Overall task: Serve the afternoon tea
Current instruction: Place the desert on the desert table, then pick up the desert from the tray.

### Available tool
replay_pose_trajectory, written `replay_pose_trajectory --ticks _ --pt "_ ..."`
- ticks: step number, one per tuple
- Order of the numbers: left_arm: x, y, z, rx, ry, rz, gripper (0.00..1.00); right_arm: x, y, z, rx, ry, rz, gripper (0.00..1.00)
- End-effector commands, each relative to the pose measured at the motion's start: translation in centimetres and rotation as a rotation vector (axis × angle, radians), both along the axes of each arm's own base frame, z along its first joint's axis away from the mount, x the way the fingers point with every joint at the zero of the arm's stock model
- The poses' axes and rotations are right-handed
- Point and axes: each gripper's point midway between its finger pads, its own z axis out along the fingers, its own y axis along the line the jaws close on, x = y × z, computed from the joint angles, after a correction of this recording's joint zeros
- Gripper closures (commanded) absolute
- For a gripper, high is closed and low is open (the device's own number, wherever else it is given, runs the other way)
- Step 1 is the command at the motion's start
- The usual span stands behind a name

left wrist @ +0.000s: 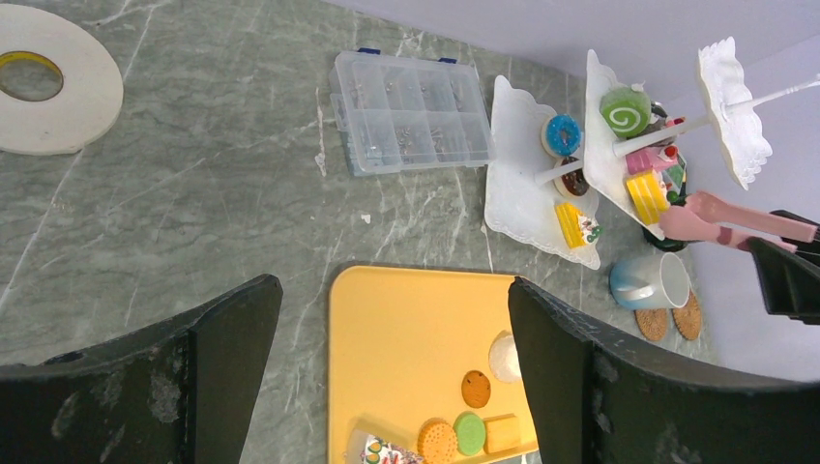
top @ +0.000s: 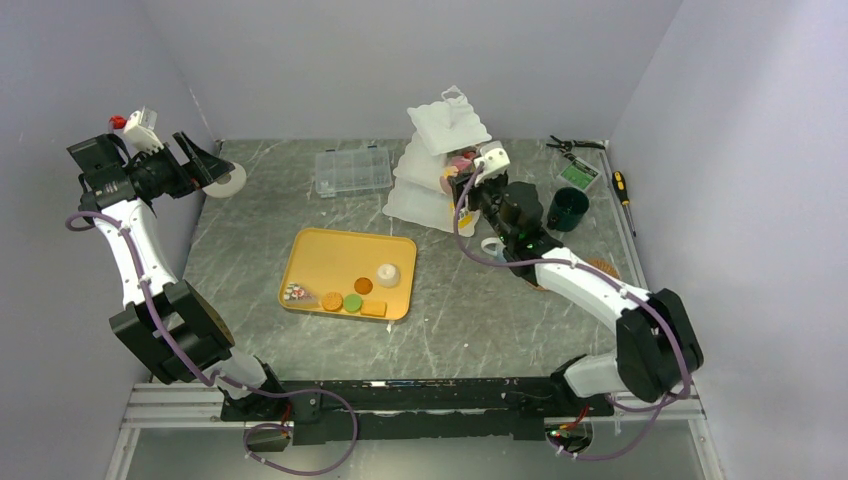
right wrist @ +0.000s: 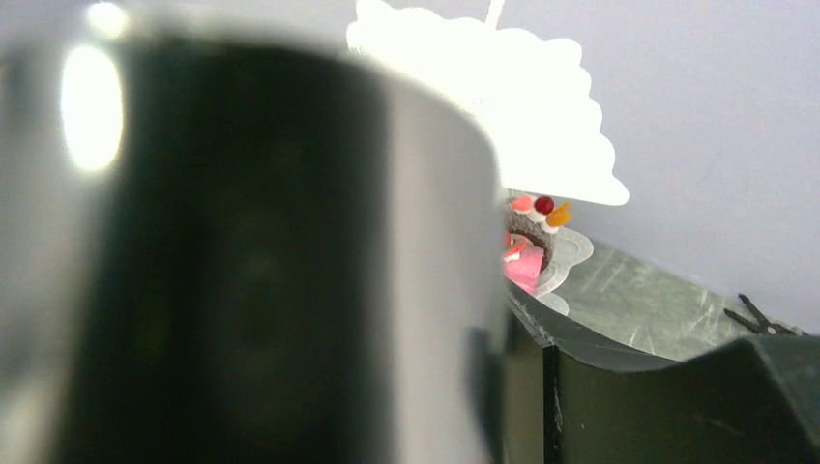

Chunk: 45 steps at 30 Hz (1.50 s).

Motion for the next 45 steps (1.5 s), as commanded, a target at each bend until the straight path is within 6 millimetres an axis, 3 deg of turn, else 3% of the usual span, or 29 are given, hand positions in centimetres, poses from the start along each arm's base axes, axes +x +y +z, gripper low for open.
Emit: replay_pose_trajectory --ticks 1,4,7,15,19,24,28,35,45 --pt "0.0 0.1 1.8 0.020 -0.058 -0.012 0.07 -2.8 0.9 5.7 0.107 -0.100 0.090 0.33" --pt "0.2 0.2 1.8 0.020 -0.054 -0.008 0.07 -4.7 2.5 5.7 0.118 -0.081 0.148 0.32" --pt "0.3 0.3 1.7 0.023 -0.049 -0.003 0.07 -7.3 5.6 5.1 0.108 -0.065 0.234 0.32" --pt "0.4 0.7 1.9 0.018 -0.047 0.004 0.07 -14.7 17.8 1.3 0.085 0.025 0.541 0.32" --pt "0.3 0.8 1.7 0.013 -0.040 0.006 0.07 -16.4 23.1 -0.5 0.068 0.049 0.644 0.32" --pt "0.1 1.1 1.8 0.024 -0.044 0.010 0.07 -17.9 27.9 -2.2 0.041 0.049 0.746 0.30" --pt "0.0 1.4 1.9 0.023 -0.044 0.015 0.07 -18.4 30.3 -3.8 0.022 0.073 0.815 0.30" --pt "-0.2 1.9 1.8 0.014 -0.047 0.019 0.07 -19.5 32.8 -5.6 -0.007 0.112 0.933 0.31" --pt "-0.4 2.1 2.0 0.014 -0.052 0.018 0.07 -18.7 34.6 -8.7 -0.044 0.145 0.939 0.35"
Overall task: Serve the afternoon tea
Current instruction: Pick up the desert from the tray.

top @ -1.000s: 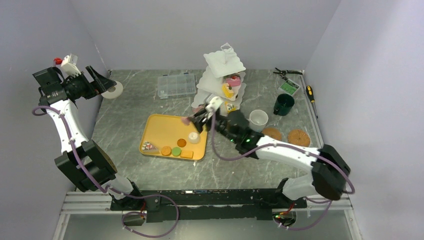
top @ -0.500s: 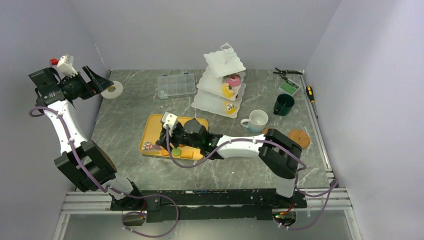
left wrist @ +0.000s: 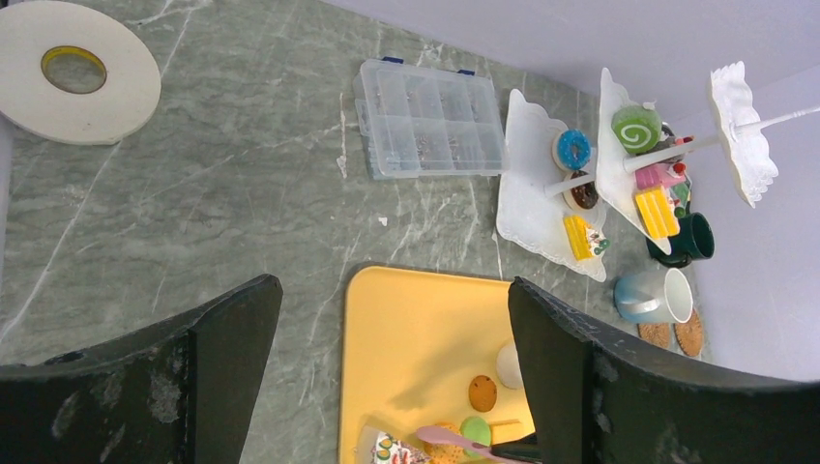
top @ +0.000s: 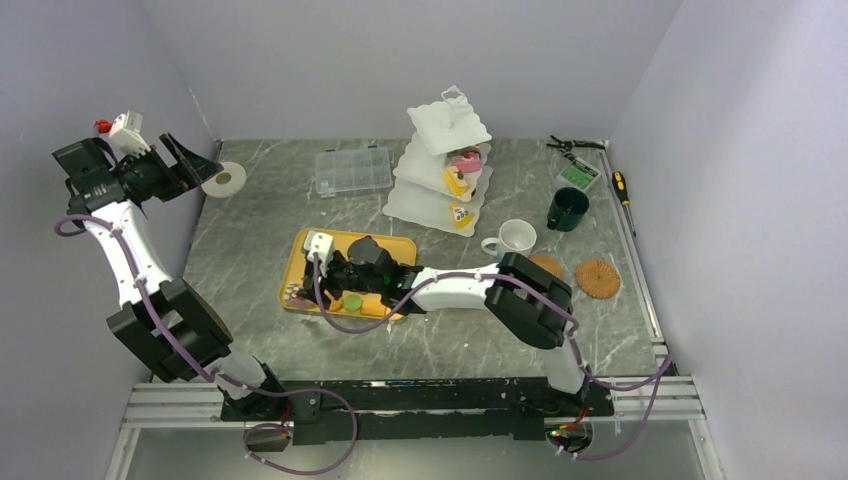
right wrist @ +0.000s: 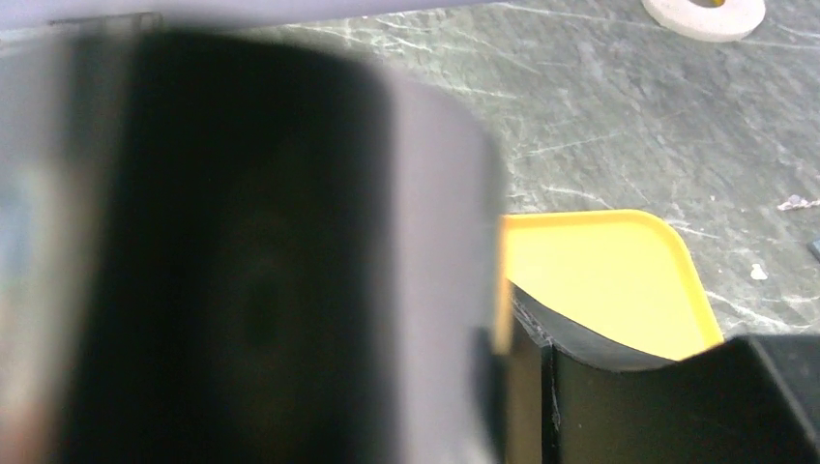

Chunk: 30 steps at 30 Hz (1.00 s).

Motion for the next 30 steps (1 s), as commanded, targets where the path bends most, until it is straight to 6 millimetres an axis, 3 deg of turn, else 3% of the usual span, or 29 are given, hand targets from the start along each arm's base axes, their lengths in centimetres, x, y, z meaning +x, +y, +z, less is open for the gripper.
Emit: replay_pose_trajectory --ticks 1,12,17,24,30 --pt "0.0 0.1 2.1 0.023 -0.056 -0.026 0.07 0.4 1.6 2.2 0.064 -0.037 0.022 0.36" --pt "-0.1 0.2 2.3 0.015 -0.062 -0.024 0.07 1.9 2.4 0.6 0.061 -0.051 -0.027 0.54" --pt "0.0 0.2 2.4 0.011 -0.066 -0.023 0.07 3.1 1.2 2.4 0.111 -0.098 -0.100 0.68" --pt "0.0 0.2 2.3 0.010 -0.063 -0.025 0.07 7.5 -4.5 8.7 0.251 -0.145 -0.283 0.72" --pt "-0.1 0.1 2.3 0.011 -0.067 -0.030 0.07 12.0 -10.5 10.7 0.250 -0.206 -0.439 0.73"
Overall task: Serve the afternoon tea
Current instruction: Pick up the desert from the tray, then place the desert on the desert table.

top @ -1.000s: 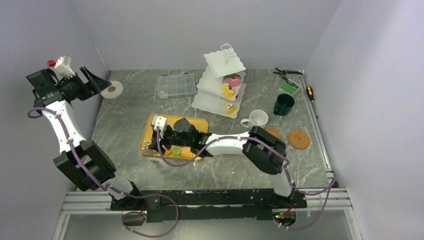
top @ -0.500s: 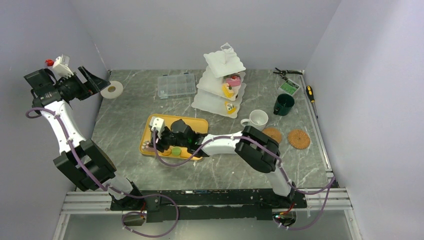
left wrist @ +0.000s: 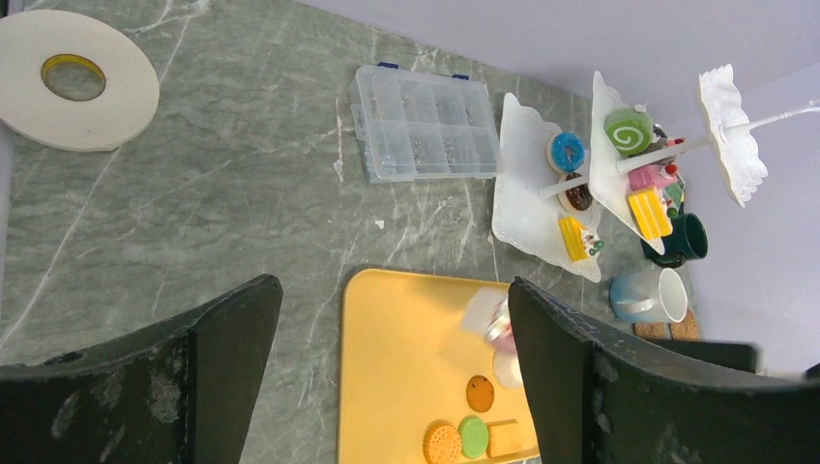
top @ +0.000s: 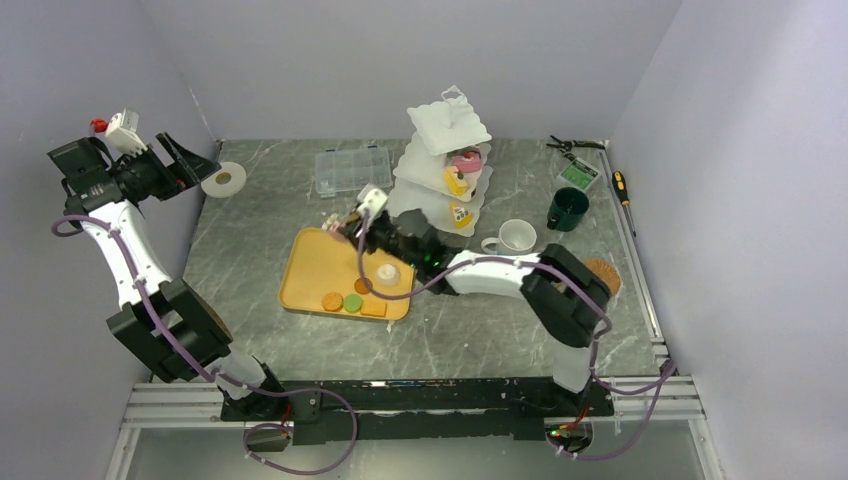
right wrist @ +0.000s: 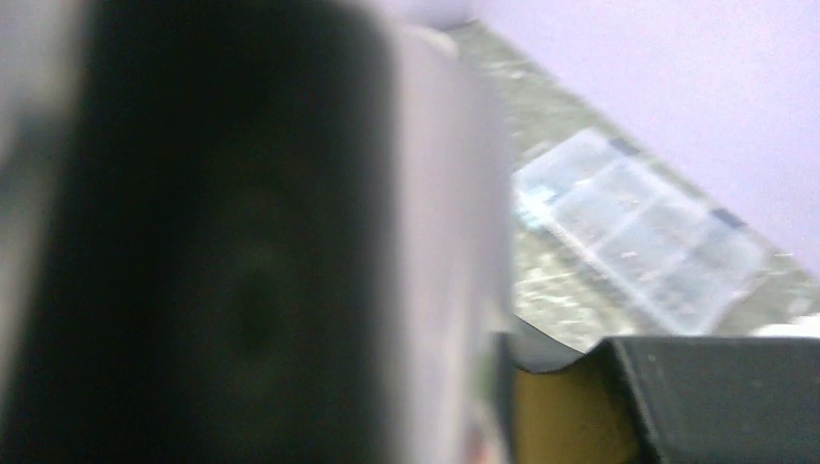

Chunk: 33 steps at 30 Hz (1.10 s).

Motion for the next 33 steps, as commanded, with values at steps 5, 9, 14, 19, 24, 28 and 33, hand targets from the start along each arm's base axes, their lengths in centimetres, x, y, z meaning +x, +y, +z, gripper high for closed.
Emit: replay_pose_trajectory --ticks 5,9,14,19,24,28,33 --pt "0.0 0.0 1.7 0.024 -0.054 -0.023 0.07 6.0 -9.1 6.2 0.101 -0.162 -0.291 0.73" --pt "0.0 0.0 1.6 0.027 -0.053 -0.024 0.07 6.9 -12.9 5.3 0.097 -0.162 -0.387 0.73" --pt "0.1 0.0 1.6 0.018 -0.053 -0.024 0.07 7.1 -15.7 3.8 0.077 -0.153 -0.452 0.73" --pt "0.1 0.0 1.7 0.019 -0.056 -0.023 0.07 7.8 -17.5 2.9 0.067 -0.166 -0.521 0.73" --pt "0.0 0.0 1.7 0.022 -0.055 -0.023 0.07 8.6 -18.8 2.3 0.062 -0.188 -0.586 0.73" --pt "0.0 -0.1 1.7 0.020 -0.055 -0.024 0.07 9.1 -19.6 1.5 0.043 -0.197 -0.625 0.73" --pt "0.0 0.0 1.5 0.020 -0.052 -0.022 0.07 9.4 -20.4 0.9 0.029 -0.196 -0.652 0.72"
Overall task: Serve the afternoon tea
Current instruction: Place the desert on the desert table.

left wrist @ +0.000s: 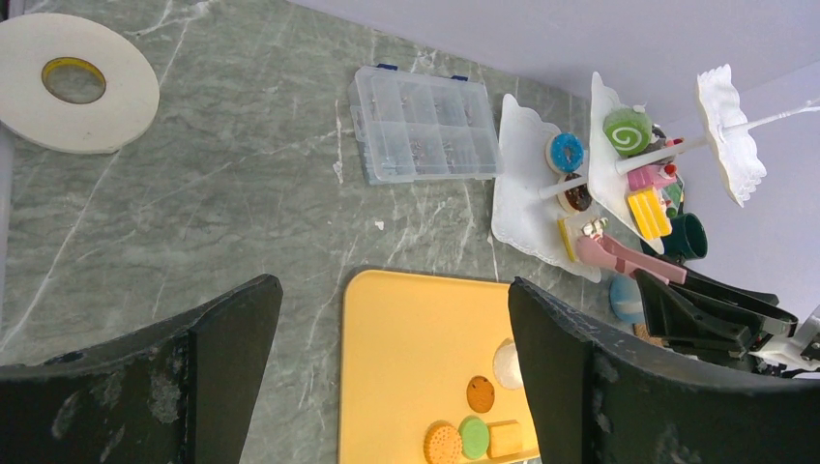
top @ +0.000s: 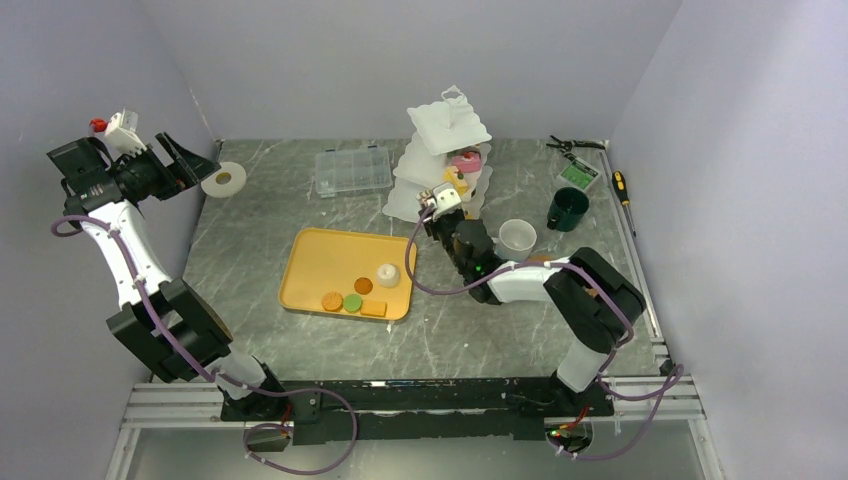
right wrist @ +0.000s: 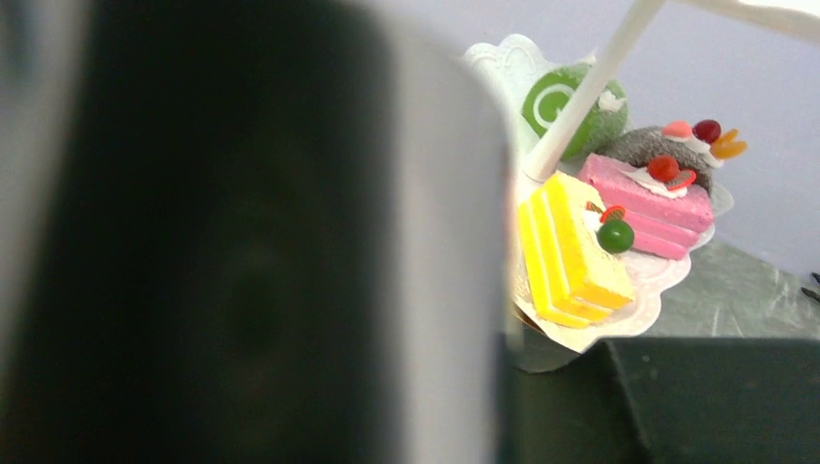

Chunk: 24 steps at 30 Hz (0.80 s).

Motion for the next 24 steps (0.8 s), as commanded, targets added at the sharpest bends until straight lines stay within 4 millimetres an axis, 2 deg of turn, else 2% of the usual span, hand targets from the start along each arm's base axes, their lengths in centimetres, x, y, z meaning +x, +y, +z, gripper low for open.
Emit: replay_pose_trajectory --ticks 1,9,14,18,22,24 --pt "0.1 0.0 1.5 0.020 -0.049 -0.022 0.07 0.7 -1.2 1.5 0.037 -0.065 -0.055 0.72" --pt "0.0 0.0 1.6 0.026 -0.052 -0.021 0.07 1.3 -1.6 0.2 0.033 -0.042 -0.079 0.66" --pt "0.0 0.0 1.6 0.024 -0.052 -0.022 0.07 1.7 -1.7 -0.9 0.035 -0.032 -0.097 0.59" --pt "0.0 0.0 1.7 0.026 -0.054 -0.022 0.07 1.9 -1.7 -1.5 0.042 -0.022 -0.109 0.51" --pt "0.0 0.1 1.6 0.024 -0.052 -0.019 0.07 2.0 -2.2 -1.7 0.049 -0.024 -0.135 0.38" --pt "0.0 0.1 1.6 0.023 -0.053 -0.022 0.07 2.0 -2.4 -1.6 0.056 -0.028 -0.143 0.36"
